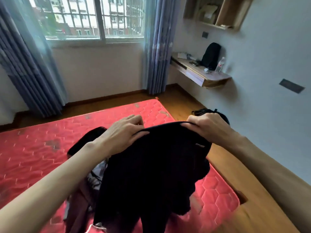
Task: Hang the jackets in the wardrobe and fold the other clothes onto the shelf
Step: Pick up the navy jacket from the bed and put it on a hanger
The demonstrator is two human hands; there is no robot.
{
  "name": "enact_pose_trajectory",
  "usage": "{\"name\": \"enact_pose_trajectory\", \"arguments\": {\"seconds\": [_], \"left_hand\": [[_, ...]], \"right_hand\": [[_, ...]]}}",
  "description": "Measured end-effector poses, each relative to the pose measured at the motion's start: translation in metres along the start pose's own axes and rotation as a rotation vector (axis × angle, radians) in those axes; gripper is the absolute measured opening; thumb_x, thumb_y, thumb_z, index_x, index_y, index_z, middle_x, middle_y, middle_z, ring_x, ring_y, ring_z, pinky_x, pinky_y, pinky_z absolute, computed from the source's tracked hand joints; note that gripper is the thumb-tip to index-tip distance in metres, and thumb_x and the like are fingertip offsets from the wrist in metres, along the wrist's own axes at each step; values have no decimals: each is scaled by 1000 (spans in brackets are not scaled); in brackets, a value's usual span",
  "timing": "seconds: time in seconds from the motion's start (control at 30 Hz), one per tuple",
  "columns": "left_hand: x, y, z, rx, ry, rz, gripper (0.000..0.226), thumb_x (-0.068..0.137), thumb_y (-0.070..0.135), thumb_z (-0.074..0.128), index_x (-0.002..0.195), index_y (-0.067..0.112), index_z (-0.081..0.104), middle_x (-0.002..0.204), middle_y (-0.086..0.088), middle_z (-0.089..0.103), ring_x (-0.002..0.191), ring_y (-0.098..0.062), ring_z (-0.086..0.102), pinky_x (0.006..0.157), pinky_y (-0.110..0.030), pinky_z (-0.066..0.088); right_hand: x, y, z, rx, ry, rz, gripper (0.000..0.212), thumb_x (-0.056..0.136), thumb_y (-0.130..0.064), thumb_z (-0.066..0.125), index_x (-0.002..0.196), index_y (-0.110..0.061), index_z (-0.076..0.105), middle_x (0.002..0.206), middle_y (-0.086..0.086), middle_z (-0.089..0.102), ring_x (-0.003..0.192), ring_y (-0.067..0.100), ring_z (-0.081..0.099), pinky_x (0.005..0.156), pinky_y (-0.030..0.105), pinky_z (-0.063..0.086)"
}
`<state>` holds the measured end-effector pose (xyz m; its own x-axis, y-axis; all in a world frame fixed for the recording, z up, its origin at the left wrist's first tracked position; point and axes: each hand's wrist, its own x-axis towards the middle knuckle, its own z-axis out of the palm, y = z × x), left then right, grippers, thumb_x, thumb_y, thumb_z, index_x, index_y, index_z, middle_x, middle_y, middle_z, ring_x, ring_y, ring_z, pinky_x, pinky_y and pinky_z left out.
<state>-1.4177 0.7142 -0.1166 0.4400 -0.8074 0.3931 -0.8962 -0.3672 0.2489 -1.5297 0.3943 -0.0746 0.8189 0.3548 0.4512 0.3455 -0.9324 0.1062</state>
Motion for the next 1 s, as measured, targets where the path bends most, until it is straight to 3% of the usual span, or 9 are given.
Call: {"name": "enact_pose_trajectory", "arguments": {"seconds": [0.13,0.23,0.33,0.4,0.5,0.63,0.73,0.9,1.0], "left_hand": [[30,25,15,-327,32,-66,21,107,26,53,123,21,66,105,9,68,95,0,65,86,-21,48],[52,59,28,-457,43,-115,7,107,19,54,106,25,58,92,8,68,87,0,65,74,-25,44],[75,85,30,-455,51,-2,21,100,47,61,95,26,58,81,6,67,73,-7,66,64,-36,51],[92,104,24,-419,-12,129,37,95,61,64,90,24,60,74,6,65,66,-10,65,58,-35,51],[119,146,18,-378,-76,294,33,92,53,74,76,34,53,62,15,58,57,-5,58,54,-21,41],[159,212,21,-254,-43,446,24,94,56,68,88,38,54,62,15,56,57,-11,57,56,-28,40],[187,265,21,-138,52,599,26,95,56,61,98,31,63,74,9,68,67,-26,66,58,-33,49],[219,344,30,-83,156,715,31,92,39,76,86,18,54,69,16,41,57,-26,43,53,-32,38],[229,376,48,-96,158,741,33,93,45,71,86,19,52,71,18,39,56,-31,51,52,-32,42]], "right_hand": [[-26,-1,-26,-12,3,150,54,100,-63,42,81,-19,66,59,-1,59,50,18,54,53,26,35],[-48,0,-52,8,21,235,53,98,-64,49,77,-18,64,55,-10,42,45,3,33,51,19,22],[-80,7,-80,-92,-18,242,55,98,-63,47,74,-15,56,54,-11,34,44,12,34,49,24,27],[-108,13,-99,-151,-39,237,56,99,-64,45,73,-14,52,52,-6,42,43,19,42,43,30,34],[-155,18,-129,-218,-40,226,60,99,-66,49,70,-13,50,50,-2,44,41,22,44,40,33,39],[-224,19,-158,-216,-38,281,58,92,-65,61,68,-14,51,53,-10,36,41,18,44,40,29,36],[-280,27,-166,-166,-49,475,44,93,-58,58,79,-17,57,61,-9,53,51,18,55,45,30,43],[-373,34,-176,-190,9,842,27,101,-56,57,88,-34,50,65,-19,42,59,11,42,51,26,33],[-417,34,-187,-198,-26,1061,10,103,-41,62,98,-32,64,65,-23,44,65,14,47,52,26,28]]}}
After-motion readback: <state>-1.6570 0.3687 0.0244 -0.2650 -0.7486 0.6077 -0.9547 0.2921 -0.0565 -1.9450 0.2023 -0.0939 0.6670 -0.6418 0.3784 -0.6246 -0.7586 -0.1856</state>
